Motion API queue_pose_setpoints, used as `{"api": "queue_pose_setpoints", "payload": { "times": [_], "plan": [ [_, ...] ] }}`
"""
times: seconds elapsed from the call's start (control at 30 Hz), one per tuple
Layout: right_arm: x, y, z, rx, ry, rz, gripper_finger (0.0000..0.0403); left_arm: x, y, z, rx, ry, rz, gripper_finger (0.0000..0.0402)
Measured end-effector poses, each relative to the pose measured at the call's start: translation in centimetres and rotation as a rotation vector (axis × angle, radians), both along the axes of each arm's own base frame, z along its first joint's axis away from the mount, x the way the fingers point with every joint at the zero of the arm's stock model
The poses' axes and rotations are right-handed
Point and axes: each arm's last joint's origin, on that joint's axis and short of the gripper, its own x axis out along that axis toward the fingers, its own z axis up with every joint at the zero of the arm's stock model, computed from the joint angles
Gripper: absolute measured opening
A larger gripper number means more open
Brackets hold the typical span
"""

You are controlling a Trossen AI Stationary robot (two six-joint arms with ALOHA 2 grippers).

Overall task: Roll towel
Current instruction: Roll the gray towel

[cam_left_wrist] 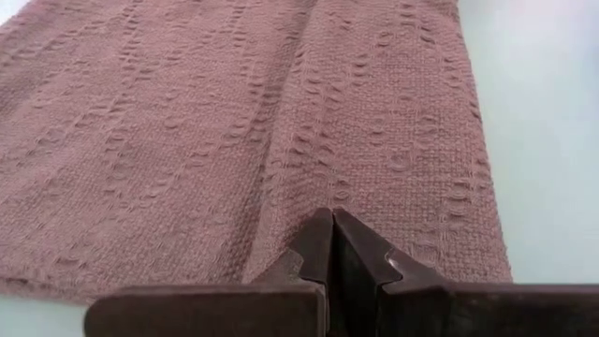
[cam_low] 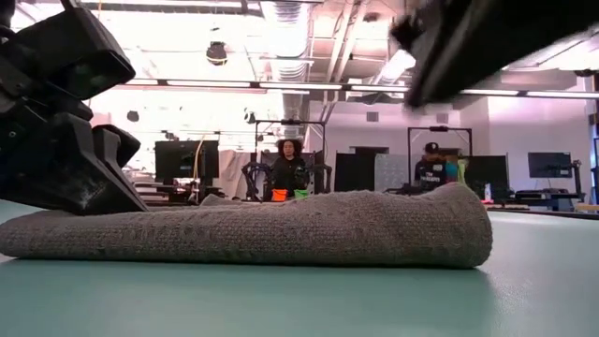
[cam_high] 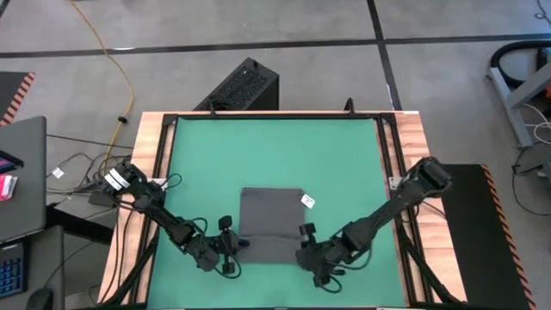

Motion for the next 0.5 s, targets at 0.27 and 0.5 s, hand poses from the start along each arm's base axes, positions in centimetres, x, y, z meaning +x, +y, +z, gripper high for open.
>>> {"api": "queue_pose_setpoints", "payload": {
  "times": [0.27, 0.5],
  "plan": [
    [-2.4, 4.5, -1.6, -0.240, -0.065, 0.329, 0.0188, 0.0, 0.0, 0.0, -0.022, -0.005, 0.011, 0.0000],
    [-0.9, 4.7, -3.4, -0.438, -0.173, 0.261, 0.0267, 0.0, 0.0, 0.0, -0.046, -0.004, 0.018, 0.0000]
  ]
}}
